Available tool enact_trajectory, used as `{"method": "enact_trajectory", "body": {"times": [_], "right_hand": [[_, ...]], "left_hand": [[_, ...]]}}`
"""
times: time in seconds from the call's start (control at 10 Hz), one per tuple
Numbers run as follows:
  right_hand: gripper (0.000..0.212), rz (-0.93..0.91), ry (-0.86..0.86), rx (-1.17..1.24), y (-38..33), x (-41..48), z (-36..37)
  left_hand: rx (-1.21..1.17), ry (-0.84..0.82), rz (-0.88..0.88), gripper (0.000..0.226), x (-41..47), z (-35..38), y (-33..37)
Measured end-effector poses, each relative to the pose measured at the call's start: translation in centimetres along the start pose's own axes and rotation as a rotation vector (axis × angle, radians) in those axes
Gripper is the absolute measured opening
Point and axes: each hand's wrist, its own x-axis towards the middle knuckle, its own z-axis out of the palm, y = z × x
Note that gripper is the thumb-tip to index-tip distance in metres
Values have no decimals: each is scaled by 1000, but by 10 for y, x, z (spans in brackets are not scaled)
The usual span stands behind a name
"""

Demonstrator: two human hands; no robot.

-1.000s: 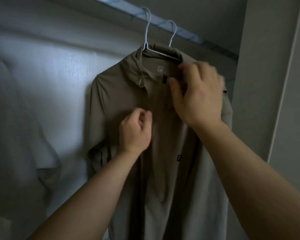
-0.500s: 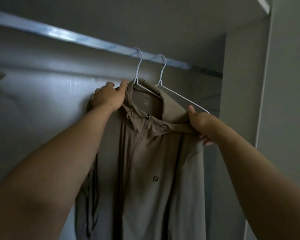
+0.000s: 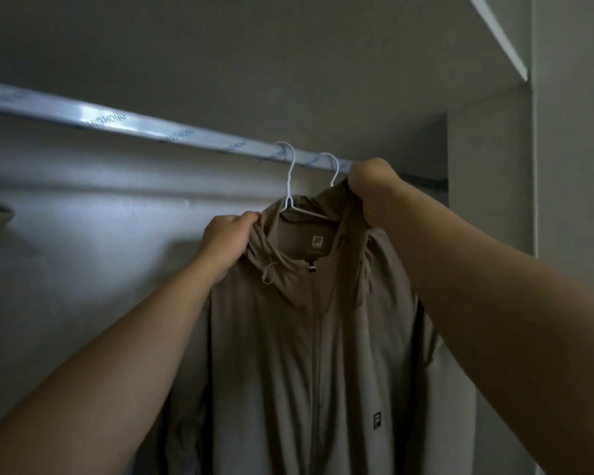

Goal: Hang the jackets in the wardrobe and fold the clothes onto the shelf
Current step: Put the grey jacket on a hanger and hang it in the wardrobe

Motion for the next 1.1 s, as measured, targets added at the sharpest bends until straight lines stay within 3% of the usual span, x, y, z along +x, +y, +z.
{"method": "enact_trajectory", "body": {"times": [0.1,0.2,0.3,0.4,0.5,0.6,0.7,0.9,1.1], "right_hand": [[41,-83,-17,-214,6,33,4],[38,27,-130,-564,20,50,-9],[48,4,-67,-759,33,62,-30],[68,-136,90,-855,43,69,-43],[72,-291,179,-877,56,60,-46],[72,-515,344,-1008,74,47,-51],[73,-562,394,-995,91,39,-56],[78,-446,369,-904,106,40,-58],[70,-574,332,-1078,92,32,-50]], "left_hand": [[-40,-13,-155,29,10,-1,-2],[-61,-143,-240,23,29,-7,-1],[-26,-236,-262,31,36,-12,-10],[-42,-270,-256,32,32,-15,-20],[-113,-162,-195,44,23,-14,-23],[134,11,57,63,11,-16,-27],[389,166,268,64,-2,-27,-37],[475,303,192,67,-15,-51,-52],[430,312,113,67,-26,-40,-56]]}}
